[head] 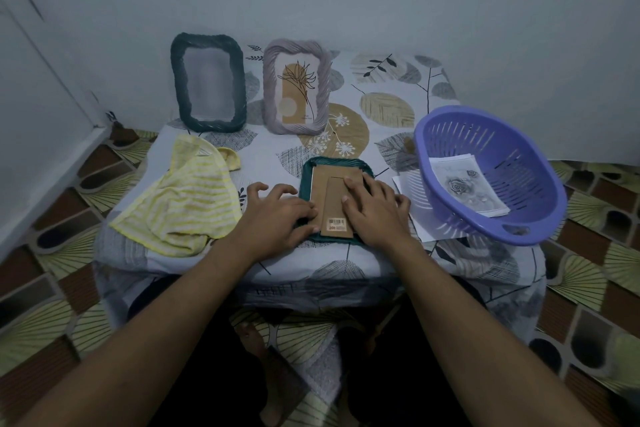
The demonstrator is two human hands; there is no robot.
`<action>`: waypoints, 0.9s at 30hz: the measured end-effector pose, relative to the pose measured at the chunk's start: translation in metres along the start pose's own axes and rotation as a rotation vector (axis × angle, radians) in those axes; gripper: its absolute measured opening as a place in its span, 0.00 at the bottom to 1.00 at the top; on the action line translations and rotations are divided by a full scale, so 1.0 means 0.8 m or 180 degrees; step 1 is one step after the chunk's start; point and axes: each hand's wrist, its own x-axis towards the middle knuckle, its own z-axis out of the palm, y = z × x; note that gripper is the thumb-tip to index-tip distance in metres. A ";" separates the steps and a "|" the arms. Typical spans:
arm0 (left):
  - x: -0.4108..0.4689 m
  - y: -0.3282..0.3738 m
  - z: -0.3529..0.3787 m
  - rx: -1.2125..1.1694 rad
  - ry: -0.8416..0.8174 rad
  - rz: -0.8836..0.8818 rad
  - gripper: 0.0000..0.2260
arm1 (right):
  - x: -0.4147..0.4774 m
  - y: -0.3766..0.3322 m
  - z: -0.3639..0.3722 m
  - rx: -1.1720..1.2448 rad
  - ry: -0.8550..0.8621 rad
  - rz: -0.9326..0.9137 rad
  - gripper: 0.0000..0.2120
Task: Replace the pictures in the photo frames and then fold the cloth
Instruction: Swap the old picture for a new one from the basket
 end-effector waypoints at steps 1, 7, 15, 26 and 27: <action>0.000 0.002 0.001 -0.0047 0.0071 -0.0057 0.25 | 0.000 0.000 0.000 0.0001 0.0004 0.0002 0.23; 0.003 0.010 0.006 -0.0475 0.0153 -0.0552 0.19 | 0.000 0.000 0.000 -0.0020 -0.0010 0.0008 0.23; 0.006 0.024 0.008 -0.1128 -0.0002 -0.1290 0.10 | -0.001 -0.002 -0.001 -0.0047 -0.0003 0.0006 0.24; 0.031 0.018 0.014 -0.1427 0.0122 -0.1350 0.34 | -0.001 -0.001 -0.001 -0.0020 0.0016 -0.0024 0.24; 0.033 0.021 0.016 -0.1326 0.0065 -0.1356 0.36 | 0.000 -0.001 -0.001 -0.0022 0.0012 -0.0026 0.24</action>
